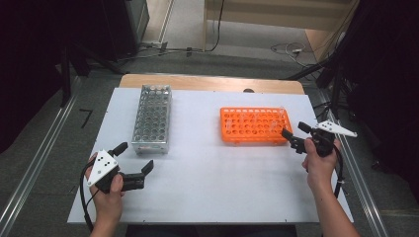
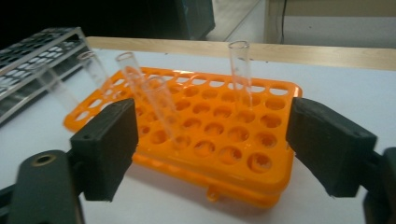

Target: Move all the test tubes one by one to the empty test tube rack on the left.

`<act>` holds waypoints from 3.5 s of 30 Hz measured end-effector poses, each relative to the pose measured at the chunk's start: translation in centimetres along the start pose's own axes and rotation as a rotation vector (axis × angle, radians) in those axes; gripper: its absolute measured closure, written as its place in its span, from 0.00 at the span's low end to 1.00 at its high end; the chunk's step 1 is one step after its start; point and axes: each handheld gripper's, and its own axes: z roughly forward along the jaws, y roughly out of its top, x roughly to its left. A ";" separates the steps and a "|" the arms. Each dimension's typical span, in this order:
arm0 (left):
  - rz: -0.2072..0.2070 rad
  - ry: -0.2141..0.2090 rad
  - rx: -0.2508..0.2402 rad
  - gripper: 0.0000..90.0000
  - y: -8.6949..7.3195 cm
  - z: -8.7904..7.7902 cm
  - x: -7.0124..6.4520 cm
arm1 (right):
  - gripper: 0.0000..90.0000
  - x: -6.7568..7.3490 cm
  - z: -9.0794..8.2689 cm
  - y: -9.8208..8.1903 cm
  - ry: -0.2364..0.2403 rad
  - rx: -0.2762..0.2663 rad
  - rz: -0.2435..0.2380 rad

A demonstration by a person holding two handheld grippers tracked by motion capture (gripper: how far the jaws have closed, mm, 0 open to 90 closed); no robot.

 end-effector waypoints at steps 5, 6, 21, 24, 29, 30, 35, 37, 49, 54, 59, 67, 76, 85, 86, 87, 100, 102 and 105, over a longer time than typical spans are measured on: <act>0.011 -0.015 0.008 0.00 0.0 0.2 -0.4 | 0.36 -1.2 2.4 0.3 -0.045 0.038 0.028; 0.010 -0.018 0.008 0.00 0.0 0.2 -0.4 | 0.40 -1.4 2.8 0.3 -0.049 0.043 0.032; 0.010 -0.045 0.018 0.00 -0.1 0.6 -0.8 | 0.64 -1.6 7.2 0.5 -0.092 0.130 -0.006; 0.011 -0.048 0.019 0.00 -0.1 0.6 -0.8 | 0.67 -1.3 7.6 0.4 -0.106 0.122 -0.025; 0.007 -0.049 0.019 0.00 -0.1 0.7 -0.8 | 0.71 -1.0 8.2 0.3 -0.119 0.100 -0.038; 0.004 -0.051 0.019 0.00 -0.1 0.7 -0.8 | 0.74 -0.9 8.3 0.3 -0.125 0.093 -0.035; 0.005 -0.052 0.019 0.00 -0.1 0.6 -0.8 | 0.81 -0.8 8.4 0.3 -0.169 0.095 -0.032; 0.004 -0.053 0.019 0.00 -0.1 0.7 -0.9 | 0.82 -1.0 8.3 0.4 -0.167 0.093 -0.022; 0.011 -0.070 0.025 0.00 -0.1 0.9 -1.2 | 0.82 -0.8 5.7 2.0 -0.134 -0.001 -0.016; 0.011 -0.068 0.024 0.00 0.0 1.0 -1.3 | 0.82 -0.6 4.1 2.4 -0.111 -0.016 -0.003; 0.009 -0.085 0.019 0.00 0.1 1.0 -1.3 | 0.82 0.0 2.2 2.3 -0.085 -0.033 0.009; 0.017 -0.118 0.027 0.00 0.5 1.1 -1.6 | 0.82 1.3 -0.4 0.9 -0.060 -0.020 -0.002; 0.026 -0.148 0.016 0.00 1.3 1.2 -2.5 | 0.82 3.5 -3.1 -0.4 -0.004 -0.012 -0.030; 0.021 -0.177 0.010 0.00 3.0 1.9 -4.0 | 0.82 6.4 -3.8 -1.2 0.061 0.002 -0.081; 0.025 -0.180 0.014 0.00 3.2 1.9 -4.2 | 0.82 6.8 -3.7 -1.2 0.073 0.003 -0.083; 0.030 -0.187 0.016 0.00 3.4 2.0 -4.5 | 0.82 7.1 -3.7 -1.2 0.081 0.004 -0.092; 0.040 -0.244 0.044 0.02 6.4 4.7 -7.4 | 0.82 10.9 -3.3 -1.1 0.182 0.000 -0.136; 0.039 -0.263 0.052 0.02 6.8 5.3 -7.8 | 0.82 11.4 -3.2 -1.2 0.194 0.002 -0.146; 0.043 -0.279 0.061 0.03 7.2 5.9 -8.3 | 0.82 12.3 -2.9 -1.3 0.211 0.009 -0.166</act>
